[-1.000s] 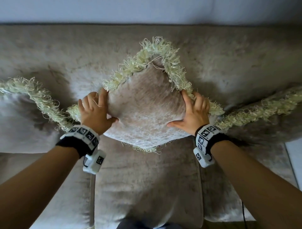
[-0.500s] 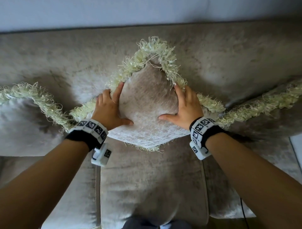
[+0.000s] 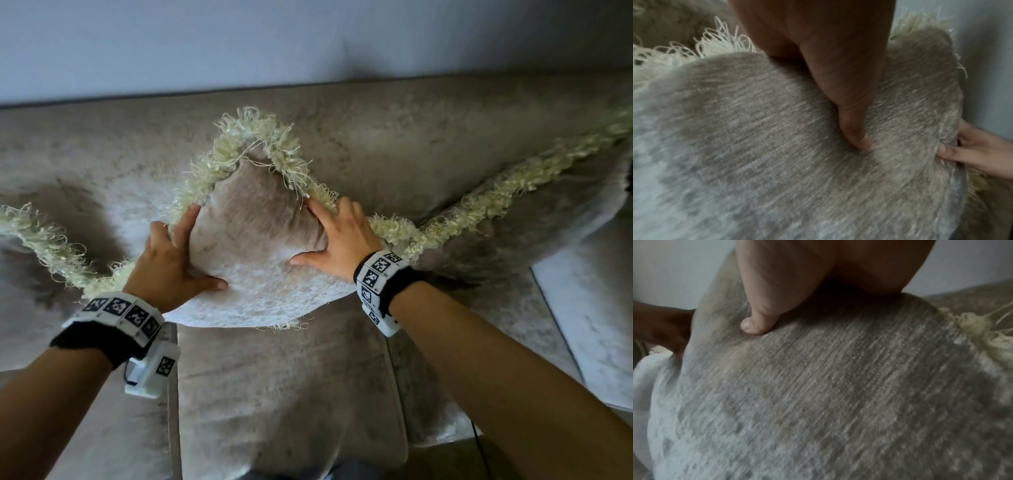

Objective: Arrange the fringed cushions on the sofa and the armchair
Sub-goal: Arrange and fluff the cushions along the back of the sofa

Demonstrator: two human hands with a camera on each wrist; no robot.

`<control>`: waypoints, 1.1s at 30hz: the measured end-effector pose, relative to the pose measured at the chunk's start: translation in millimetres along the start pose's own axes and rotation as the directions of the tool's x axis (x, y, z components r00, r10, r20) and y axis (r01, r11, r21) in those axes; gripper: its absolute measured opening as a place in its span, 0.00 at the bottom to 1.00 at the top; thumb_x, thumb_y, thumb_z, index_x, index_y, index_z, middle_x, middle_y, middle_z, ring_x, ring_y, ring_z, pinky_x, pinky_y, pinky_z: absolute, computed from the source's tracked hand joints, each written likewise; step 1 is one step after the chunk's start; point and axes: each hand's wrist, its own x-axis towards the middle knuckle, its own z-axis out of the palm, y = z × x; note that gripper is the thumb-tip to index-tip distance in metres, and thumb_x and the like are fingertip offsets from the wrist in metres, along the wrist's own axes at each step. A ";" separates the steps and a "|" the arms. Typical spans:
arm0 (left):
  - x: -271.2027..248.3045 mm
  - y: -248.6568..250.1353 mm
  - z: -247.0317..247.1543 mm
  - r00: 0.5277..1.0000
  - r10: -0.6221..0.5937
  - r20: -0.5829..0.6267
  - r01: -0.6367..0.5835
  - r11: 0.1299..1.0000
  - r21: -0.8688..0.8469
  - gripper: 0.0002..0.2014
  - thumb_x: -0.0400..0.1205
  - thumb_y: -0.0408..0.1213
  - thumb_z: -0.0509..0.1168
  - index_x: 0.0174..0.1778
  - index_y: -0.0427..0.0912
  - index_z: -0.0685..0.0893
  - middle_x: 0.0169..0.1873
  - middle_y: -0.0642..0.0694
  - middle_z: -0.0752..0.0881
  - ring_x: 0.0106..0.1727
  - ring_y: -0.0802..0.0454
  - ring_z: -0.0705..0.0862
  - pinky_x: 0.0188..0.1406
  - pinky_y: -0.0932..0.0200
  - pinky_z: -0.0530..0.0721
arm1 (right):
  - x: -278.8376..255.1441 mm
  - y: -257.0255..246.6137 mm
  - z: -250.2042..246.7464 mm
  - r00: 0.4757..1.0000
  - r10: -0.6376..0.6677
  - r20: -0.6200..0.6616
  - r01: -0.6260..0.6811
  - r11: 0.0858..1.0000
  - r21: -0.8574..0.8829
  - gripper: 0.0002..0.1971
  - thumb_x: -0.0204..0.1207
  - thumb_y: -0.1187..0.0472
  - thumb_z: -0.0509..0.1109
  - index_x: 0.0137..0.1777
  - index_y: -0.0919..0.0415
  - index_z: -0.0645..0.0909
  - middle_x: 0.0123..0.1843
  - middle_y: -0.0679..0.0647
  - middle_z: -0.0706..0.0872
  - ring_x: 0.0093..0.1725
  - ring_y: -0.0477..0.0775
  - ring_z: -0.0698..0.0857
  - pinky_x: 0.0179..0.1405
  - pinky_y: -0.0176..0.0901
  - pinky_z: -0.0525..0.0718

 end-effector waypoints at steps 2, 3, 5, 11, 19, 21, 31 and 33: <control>-4.5 4.3 -10.1 1.000 0.013 -0.019 -0.014 1.000 -0.021 0.70 0.50 0.57 0.85 0.84 0.59 0.47 0.57 0.33 0.68 0.55 0.25 0.76 0.58 0.26 0.79 | -1.6 -0.9 -12.5 1.000 -0.016 -0.012 0.016 1.000 0.013 0.53 0.57 0.20 0.69 0.80 0.42 0.58 0.58 0.58 0.71 0.56 0.57 0.71 0.53 0.49 0.75; -5.0 5.5 -13.1 0.999 0.026 -0.025 -0.027 0.999 -0.020 0.70 0.49 0.58 0.84 0.84 0.59 0.48 0.56 0.32 0.69 0.54 0.25 0.76 0.58 0.25 0.78 | -1.7 -1.0 -16.8 1.000 -0.026 -0.015 0.026 1.000 0.013 0.54 0.57 0.19 0.69 0.81 0.42 0.57 0.58 0.58 0.71 0.56 0.57 0.71 0.53 0.49 0.74; -3.5 4.9 -13.5 0.999 0.041 -0.019 -0.041 0.999 -0.011 0.70 0.49 0.59 0.83 0.84 0.58 0.48 0.55 0.32 0.69 0.54 0.26 0.76 0.59 0.26 0.78 | -0.4 -0.2 -18.2 1.000 -0.030 -0.007 0.030 1.000 0.004 0.55 0.56 0.18 0.68 0.81 0.42 0.56 0.58 0.58 0.70 0.56 0.57 0.71 0.53 0.49 0.74; 26.9 -13.9 16.5 0.996 -0.015 0.082 0.003 0.989 0.146 0.72 0.48 0.62 0.84 0.84 0.61 0.46 0.55 0.33 0.69 0.54 0.29 0.74 0.53 0.27 0.80 | 10.0 4.7 24.8 0.995 0.087 0.058 -0.081 0.992 -0.091 0.57 0.57 0.16 0.62 0.83 0.42 0.50 0.59 0.59 0.70 0.55 0.58 0.70 0.56 0.55 0.78; 65.7 -26.9 47.4 0.993 -0.096 0.073 0.069 0.950 0.306 0.73 0.50 0.62 0.84 0.82 0.64 0.38 0.69 0.30 0.65 0.66 0.24 0.71 0.58 0.22 0.76 | 21.4 9.2 69.9 0.961 0.268 0.073 -0.272 0.961 0.043 0.57 0.57 0.12 0.55 0.78 0.27 0.24 0.83 0.61 0.57 0.79 0.72 0.59 0.75 0.76 0.56; 65.2 -30.1 54.3 0.990 -0.110 0.089 0.078 0.947 0.312 0.72 0.52 0.61 0.84 0.82 0.63 0.37 0.69 0.30 0.64 0.65 0.24 0.71 0.57 0.22 0.76 | 22.6 10.2 75.6 0.960 0.274 0.062 -0.277 0.961 0.029 0.57 0.57 0.12 0.54 0.78 0.28 0.24 0.84 0.61 0.54 0.80 0.73 0.57 0.76 0.78 0.55; 60.8 -22.4 52.6 0.972 -0.172 0.160 0.116 0.944 0.310 0.72 0.58 0.58 0.83 0.75 0.73 0.26 0.76 0.34 0.59 0.72 0.24 0.68 0.60 0.25 0.78 | 28.5 11.3 65.3 0.933 0.285 0.220 -0.285 0.958 -0.031 0.55 0.60 0.14 0.55 0.78 0.30 0.26 0.86 0.58 0.49 0.83 0.73 0.53 0.77 0.79 0.52; 54.7 -14.7 46.7 0.966 -0.189 0.177 0.124 0.938 0.323 0.69 0.61 0.55 0.83 0.76 0.73 0.27 0.76 0.34 0.59 0.73 0.25 0.67 0.60 0.25 0.79 | 27.0 7.0 55.2 0.916 0.295 0.271 -0.293 0.955 -0.048 0.55 0.63 0.17 0.59 0.79 0.31 0.28 0.87 0.58 0.48 0.83 0.73 0.50 0.77 0.80 0.51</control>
